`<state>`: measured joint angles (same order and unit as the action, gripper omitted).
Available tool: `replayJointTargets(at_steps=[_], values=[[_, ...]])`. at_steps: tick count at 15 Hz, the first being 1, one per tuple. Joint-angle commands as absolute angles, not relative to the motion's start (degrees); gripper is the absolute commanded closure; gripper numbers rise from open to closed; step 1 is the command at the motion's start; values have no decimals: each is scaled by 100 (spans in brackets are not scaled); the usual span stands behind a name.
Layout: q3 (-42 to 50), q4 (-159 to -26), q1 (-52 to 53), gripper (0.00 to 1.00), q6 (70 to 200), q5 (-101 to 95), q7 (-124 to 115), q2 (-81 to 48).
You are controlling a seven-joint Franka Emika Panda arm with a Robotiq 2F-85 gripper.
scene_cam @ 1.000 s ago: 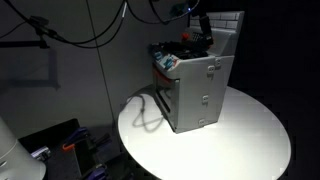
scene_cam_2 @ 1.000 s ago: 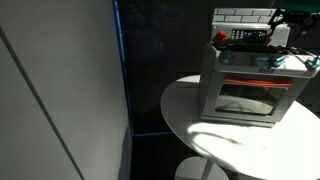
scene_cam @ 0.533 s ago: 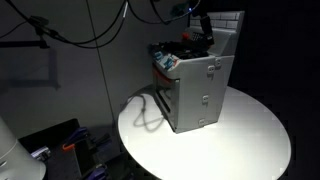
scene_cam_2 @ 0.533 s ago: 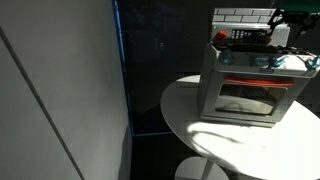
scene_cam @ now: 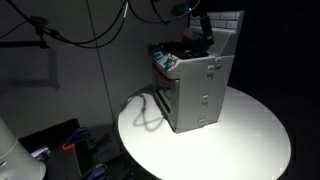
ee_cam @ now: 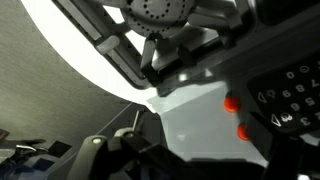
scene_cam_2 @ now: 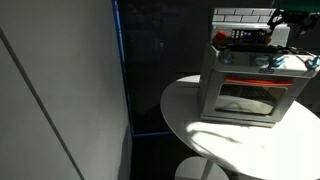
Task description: Push the top right button on the toy stove
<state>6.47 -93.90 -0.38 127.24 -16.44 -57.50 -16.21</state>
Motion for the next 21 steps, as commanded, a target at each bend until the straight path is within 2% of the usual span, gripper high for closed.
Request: replayJointTargets(at_steps=[1, 10, 16, 21], values=[[678, -9306, 94, 0, 12123, -1551, -5860, -1454], [478, -9439, 4, 0, 10663, -738, -5315, -733], [450, -9549, -119, 0, 10386, 266, -3861, -334], [468, -9487, -179, 0, 9596, 780, -2933, -129]])
